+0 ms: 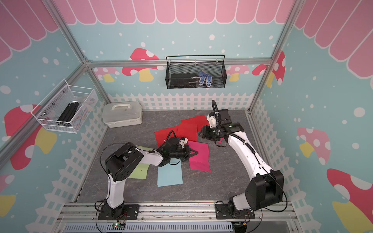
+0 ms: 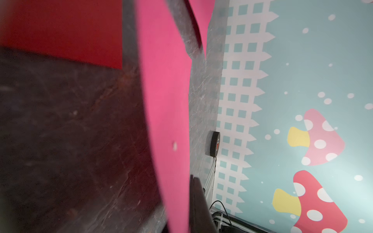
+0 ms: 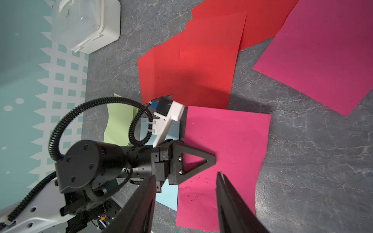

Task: Sort the scattered colored papers by color
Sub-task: Place the colored paper at the center of the board.

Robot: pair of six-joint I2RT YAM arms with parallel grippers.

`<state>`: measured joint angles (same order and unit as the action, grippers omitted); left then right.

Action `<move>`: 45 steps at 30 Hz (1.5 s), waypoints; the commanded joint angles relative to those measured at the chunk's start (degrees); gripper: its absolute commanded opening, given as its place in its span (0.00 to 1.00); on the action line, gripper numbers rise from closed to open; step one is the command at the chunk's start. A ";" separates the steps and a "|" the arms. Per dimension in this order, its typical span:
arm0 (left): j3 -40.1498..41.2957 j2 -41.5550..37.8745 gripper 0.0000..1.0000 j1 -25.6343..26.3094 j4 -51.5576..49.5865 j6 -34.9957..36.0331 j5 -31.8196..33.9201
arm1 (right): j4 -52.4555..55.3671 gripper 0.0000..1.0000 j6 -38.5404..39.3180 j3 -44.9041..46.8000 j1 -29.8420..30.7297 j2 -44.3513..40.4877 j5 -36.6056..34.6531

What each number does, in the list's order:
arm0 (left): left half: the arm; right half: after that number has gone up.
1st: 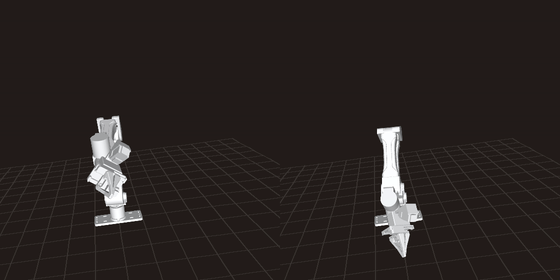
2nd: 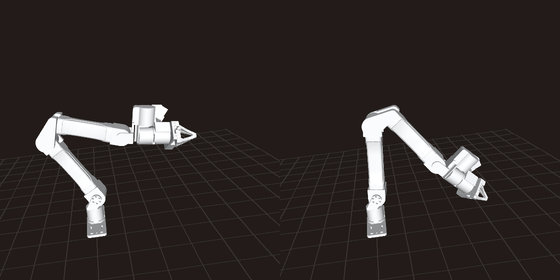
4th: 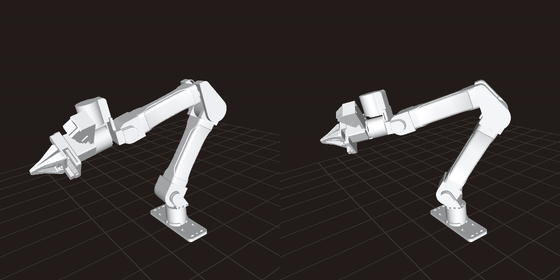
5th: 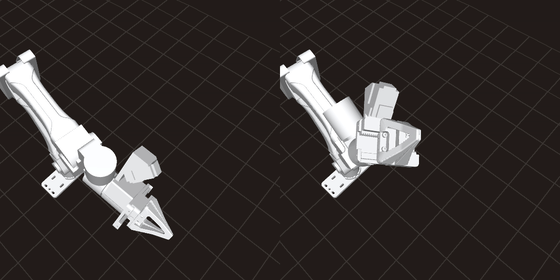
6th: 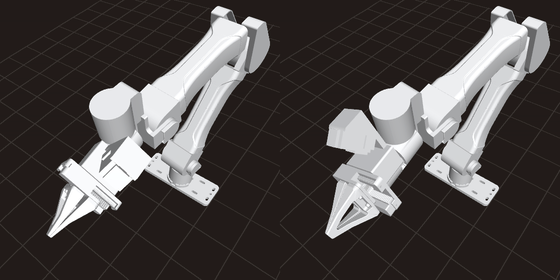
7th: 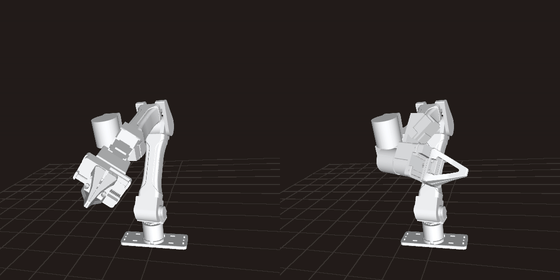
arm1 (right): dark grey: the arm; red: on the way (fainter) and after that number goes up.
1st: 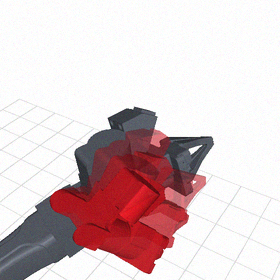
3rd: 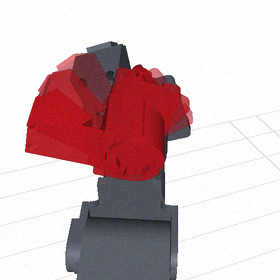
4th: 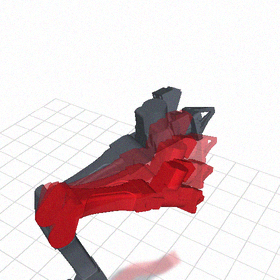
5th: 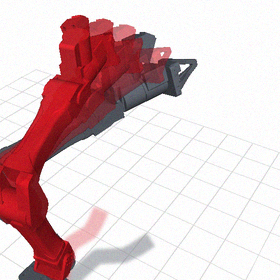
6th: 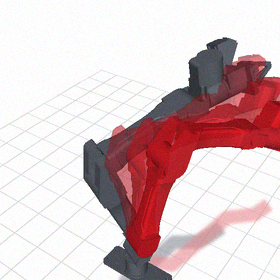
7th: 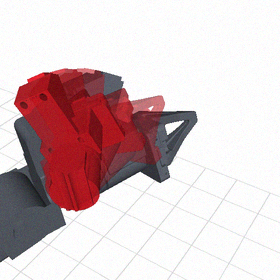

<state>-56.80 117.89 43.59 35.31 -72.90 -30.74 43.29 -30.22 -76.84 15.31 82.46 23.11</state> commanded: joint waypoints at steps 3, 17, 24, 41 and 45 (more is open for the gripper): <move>-2.76 -0.19 0.00 3.92 -6.04 1.49 6.24 | -0.21 0.51 0.60 2.42 -0.36 -1.65 0.35; -2.35 -0.70 0.00 6.49 -14.75 2.41 12.27 | -0.84 0.51 0.69 3.45 -0.37 -2.01 1.47; -2.49 -0.56 0.09 7.51 -15.88 2.29 13.43 | -1.58 0.51 0.60 4.23 -0.37 -2.29 2.37; -3.00 -5.48 0.27 7.57 -27.87 6.13 18.64 | -1.68 0.51 0.61 4.46 -0.37 -1.87 2.73; -4.93 -6.87 0.28 8.04 -35.37 8.69 20.77 | -1.89 0.51 0.35 4.64 -0.35 -1.96 2.90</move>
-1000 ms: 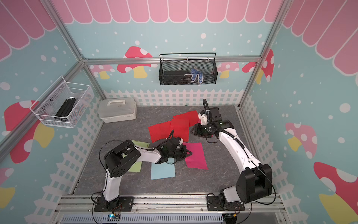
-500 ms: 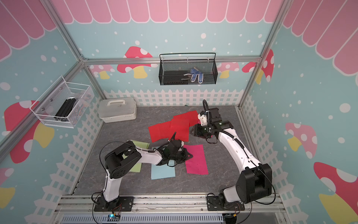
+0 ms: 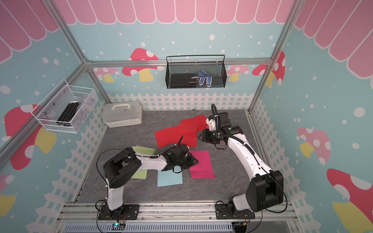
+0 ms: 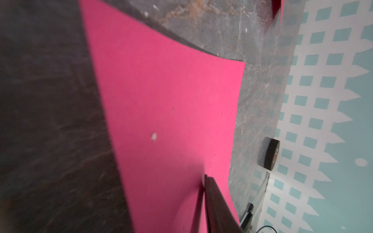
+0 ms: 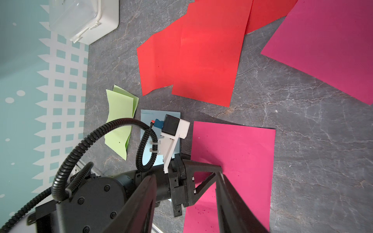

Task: Sort the scattered colored papers by color
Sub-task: Place the colored paper at the center of the board.

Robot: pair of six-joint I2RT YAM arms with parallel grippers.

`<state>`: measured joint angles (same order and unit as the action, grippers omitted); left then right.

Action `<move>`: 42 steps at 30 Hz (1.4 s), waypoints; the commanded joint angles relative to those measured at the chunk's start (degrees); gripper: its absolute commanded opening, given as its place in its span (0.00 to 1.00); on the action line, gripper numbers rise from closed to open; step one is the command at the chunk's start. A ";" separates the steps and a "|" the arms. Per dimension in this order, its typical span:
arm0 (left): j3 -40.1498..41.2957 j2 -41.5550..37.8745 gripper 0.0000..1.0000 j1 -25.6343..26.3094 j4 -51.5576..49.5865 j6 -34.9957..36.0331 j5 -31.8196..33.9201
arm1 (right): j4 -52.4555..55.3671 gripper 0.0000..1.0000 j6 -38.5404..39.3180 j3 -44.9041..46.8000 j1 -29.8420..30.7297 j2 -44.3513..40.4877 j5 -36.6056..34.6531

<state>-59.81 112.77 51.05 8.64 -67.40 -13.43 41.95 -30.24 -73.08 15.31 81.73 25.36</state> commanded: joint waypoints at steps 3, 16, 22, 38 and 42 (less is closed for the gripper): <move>-3.55 -1.68 0.28 1.11 -12.07 4.54 4.34 | -1.17 0.51 0.02 1.35 -0.37 -1.26 0.91; -8.48 0.55 0.29 1.85 -18.83 5.79 8.28 | -1.69 0.51 -0.17 2.06 -0.32 -1.46 1.31; -8.48 0.38 0.31 1.93 -18.83 5.37 8.52 | -2.37 0.51 -0.65 2.59 -0.36 -1.47 1.65; -10.28 -2.16 0.50 2.83 -26.14 6.80 12.37 | -2.83 0.50 -0.87 3.16 -0.33 -1.77 1.54; -10.33 -2.94 0.51 2.87 -27.47 7.28 12.90 | -2.90 0.50 -0.87 3.11 -0.36 -1.94 1.53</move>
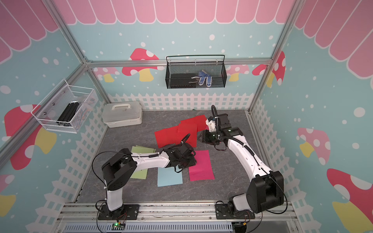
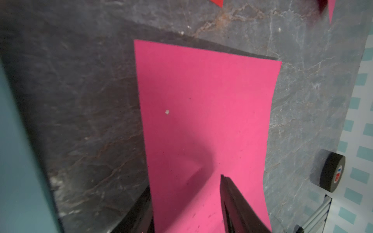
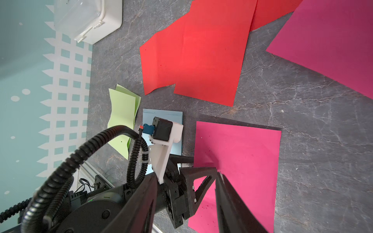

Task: Sort the scattered colored papers by color
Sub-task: Place the colored paper at the center of the board.

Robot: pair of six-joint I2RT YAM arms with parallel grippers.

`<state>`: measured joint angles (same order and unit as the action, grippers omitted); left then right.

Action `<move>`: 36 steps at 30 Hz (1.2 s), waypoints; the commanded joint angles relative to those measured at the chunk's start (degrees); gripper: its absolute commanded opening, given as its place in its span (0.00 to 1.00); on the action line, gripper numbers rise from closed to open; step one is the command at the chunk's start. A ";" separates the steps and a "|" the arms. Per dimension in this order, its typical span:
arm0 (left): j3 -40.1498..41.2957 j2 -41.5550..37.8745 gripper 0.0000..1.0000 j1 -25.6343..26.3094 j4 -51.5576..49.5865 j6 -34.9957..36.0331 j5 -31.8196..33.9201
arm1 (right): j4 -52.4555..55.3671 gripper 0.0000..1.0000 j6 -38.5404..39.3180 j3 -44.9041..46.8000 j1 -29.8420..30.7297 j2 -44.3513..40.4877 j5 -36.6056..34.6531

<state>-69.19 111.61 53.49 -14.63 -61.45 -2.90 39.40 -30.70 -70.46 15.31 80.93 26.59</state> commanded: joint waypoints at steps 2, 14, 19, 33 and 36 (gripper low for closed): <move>-0.88 -2.39 0.51 0.56 -4.73 1.43 2.88 | -0.43 0.50 -0.42 0.59 -0.35 -1.12 0.31; -1.97 -8.33 0.51 0.47 -11.76 3.76 9.65 | -1.78 0.50 -1.12 1.29 -0.36 -1.74 1.83; -1.62 -13.09 0.57 0.64 -14.64 4.80 13.61 | -1.77 0.50 -1.64 0.98 -0.37 -1.32 1.76; 3.06 -26.83 0.92 0.56 -17.43 8.61 20.86 | -2.74 0.52 -2.35 -0.43 -0.37 0.68 2.15; 3.83 -28.87 0.93 0.32 -18.36 8.76 23.48 | -2.77 0.55 -1.94 -0.38 -0.31 0.72 2.14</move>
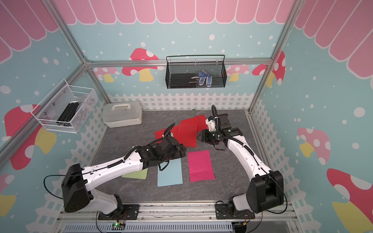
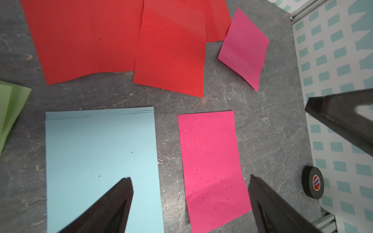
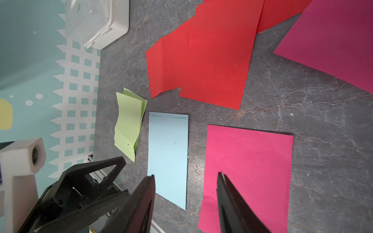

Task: Sort the scattered colored papers by color
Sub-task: Place the colored paper at the center of the board.

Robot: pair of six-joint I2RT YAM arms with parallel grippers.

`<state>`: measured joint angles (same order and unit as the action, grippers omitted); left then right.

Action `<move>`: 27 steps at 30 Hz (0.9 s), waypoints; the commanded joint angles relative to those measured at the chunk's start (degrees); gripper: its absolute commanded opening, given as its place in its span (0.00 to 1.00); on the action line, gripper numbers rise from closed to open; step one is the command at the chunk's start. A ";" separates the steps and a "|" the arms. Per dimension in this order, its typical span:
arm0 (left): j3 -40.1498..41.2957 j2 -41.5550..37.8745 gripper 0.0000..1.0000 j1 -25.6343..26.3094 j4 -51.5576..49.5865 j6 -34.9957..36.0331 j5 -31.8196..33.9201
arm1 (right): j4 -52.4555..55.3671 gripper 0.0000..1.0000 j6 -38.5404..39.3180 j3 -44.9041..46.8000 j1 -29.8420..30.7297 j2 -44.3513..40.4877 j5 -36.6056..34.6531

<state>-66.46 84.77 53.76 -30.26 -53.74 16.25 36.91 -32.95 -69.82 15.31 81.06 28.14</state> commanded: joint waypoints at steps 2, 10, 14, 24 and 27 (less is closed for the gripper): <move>1.86 -3.56 0.94 -0.60 -2.78 1.22 4.82 | -0.42 0.59 0.90 -1.08 -0.37 0.55 -0.22; 2.16 -4.42 0.96 -6.24 -1.45 5.33 3.23 | -1.49 0.65 1.66 -3.76 -0.71 7.44 -1.95; 1.09 -3.31 0.96 -9.20 -0.86 7.49 1.20 | -1.57 0.65 1.77 -6.29 -1.06 10.85 -1.65; 2.19 -4.03 0.96 -12.08 0.99 9.86 -0.15 | -0.02 0.66 0.87 -8.66 -1.37 11.82 -1.62; 2.98 -5.46 0.96 -12.10 1.42 9.66 -0.43 | 0.31 0.66 0.02 -8.42 -1.40 11.13 -0.83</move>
<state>-64.49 81.36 42.06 -29.80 -45.32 16.03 36.03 -32.05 -77.54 14.24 92.99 26.61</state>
